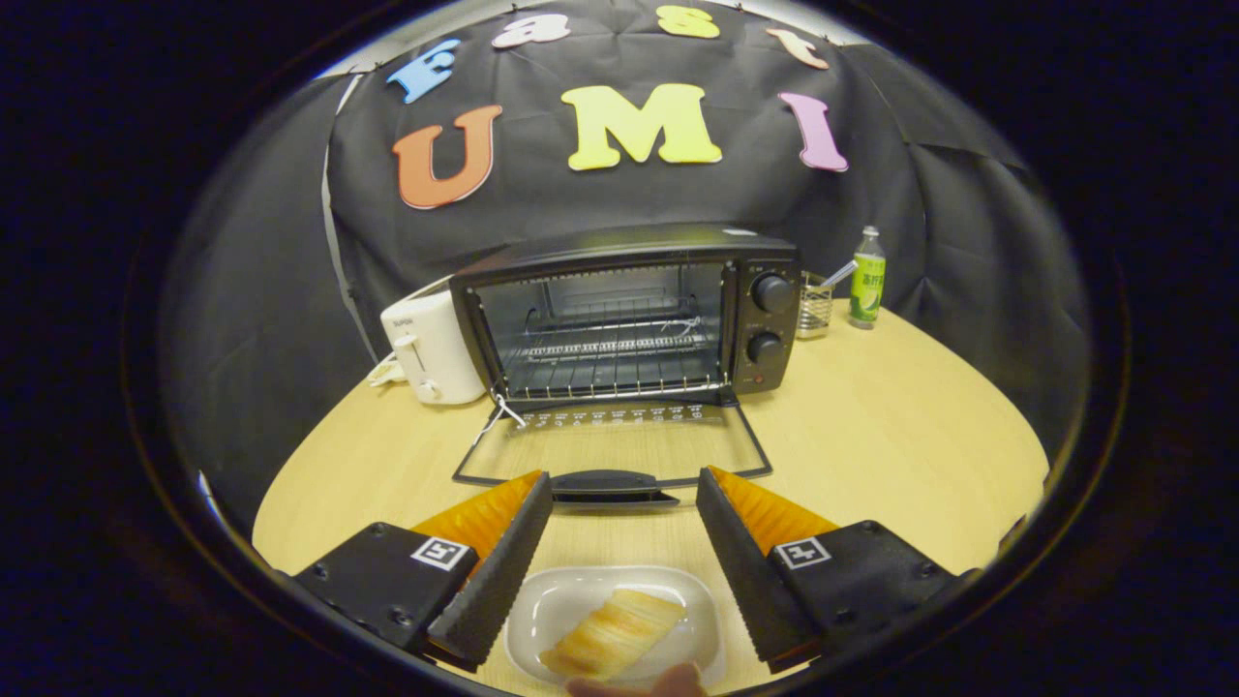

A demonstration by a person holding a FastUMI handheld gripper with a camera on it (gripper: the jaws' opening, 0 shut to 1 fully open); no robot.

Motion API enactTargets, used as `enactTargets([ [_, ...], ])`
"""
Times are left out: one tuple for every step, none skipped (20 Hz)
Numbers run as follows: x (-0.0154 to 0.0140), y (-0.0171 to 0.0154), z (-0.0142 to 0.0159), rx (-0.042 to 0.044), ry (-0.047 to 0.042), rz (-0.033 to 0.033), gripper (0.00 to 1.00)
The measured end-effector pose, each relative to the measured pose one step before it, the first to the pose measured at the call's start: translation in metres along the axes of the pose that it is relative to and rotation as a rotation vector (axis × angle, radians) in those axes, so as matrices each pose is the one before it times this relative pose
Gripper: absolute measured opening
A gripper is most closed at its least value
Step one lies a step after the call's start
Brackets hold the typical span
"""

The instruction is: Open the toaster oven, put the food inside, and close the toaster oven door.

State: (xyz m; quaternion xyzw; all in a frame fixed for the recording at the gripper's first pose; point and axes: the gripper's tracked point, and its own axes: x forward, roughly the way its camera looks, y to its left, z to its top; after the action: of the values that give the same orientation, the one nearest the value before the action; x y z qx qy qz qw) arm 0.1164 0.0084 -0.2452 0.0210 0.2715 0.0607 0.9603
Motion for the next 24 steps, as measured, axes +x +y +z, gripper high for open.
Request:
enactTargets([
  [-0.01113, 0.00025, 0.00204, -0.00277, -0.01903, -0.00394, 0.99],
  [-0.01055, 0.00113, 0.00151, -0.00051, -0.01687, 0.00031, 0.99],
  [-0.01082, 0.00091, 0.00113, 0.00115, -0.01231, -0.0005, 0.99],
  [-0.01011, 0.00008, -0.00299, 0.00673, -0.00381, -0.00001, 0.99],
  [-0.00839, 0.00097, -0.00248, 0.02106, 0.00034, 0.00748, 1.0],
  [-0.00725, 0.00112, -0.00458, 0.02742, 0.004, 0.00473, 1.0],
  [-0.0055, 0.00002, -0.00647, 0.02874, 0.01332, 0.00575, 1.0],
  [-0.00383, -0.00069, -0.00749, 0.03176, 0.01282, 0.005, 1.0],
  [-0.00202, -0.00026, -0.0063, 0.03207, 0.01155, 0.00347, 1.0],
  [-0.00091, -0.00015, -0.00723, 0.02934, 0.01778, 0.0052, 1.0],
  [0.00009, -0.00134, -0.00573, 0.02343, 0.0157, -0.00263, 0.99],
  [-0.00075, -0.00188, -0.00875, 0.01597, 0.01665, -0.00519, 0.98],
  [0.00059, -0.00097, -0.00706, 0.01692, 0.01362, -0.00343, 0.98],
  [0.00101, -0.00086, -0.00852, 0.01309, 0.00989, -0.00375, 0.98],
  [0.0019, -0.00073, -0.00721, 0.00868, 0.00896, -0.00405, 0.98],
  [0.002, -0.00001, -0.00795, 0.00431, 0.01208, -0.00335, 0.97],
  [0.00375, -0.00037, -0.00645, -0.00059, 0.01483, -0.00681, 0.97],
  [0.00277, -0.00173, -0.00662, -0.00095, 0.01715, -0.01202, 0.96],
  [0.00323, -0.00045, -0.00412, 0.00058, 0.01203, -0.00717, 0.94],
  [0.0026, -0.00031, -0.00311, 0.00016, 0.00404, -0.00637, 0.92],
  [0.00319, -0.00146, -0.00169, -0.00677, 0.00092, -0.01126, 0.9],
  [0.0035, -0.00276, -0.00451, -0.01087, 0.00906, -0.01792, 0.88],
  [0.00374, -0.00032, -0.0044, -0.00744, 0.01146, -0.00598, 0.86],
  [0.00383, -0.00004, -0.00372, 0.00327, 0.01375, -0.00407, 0.84],
])
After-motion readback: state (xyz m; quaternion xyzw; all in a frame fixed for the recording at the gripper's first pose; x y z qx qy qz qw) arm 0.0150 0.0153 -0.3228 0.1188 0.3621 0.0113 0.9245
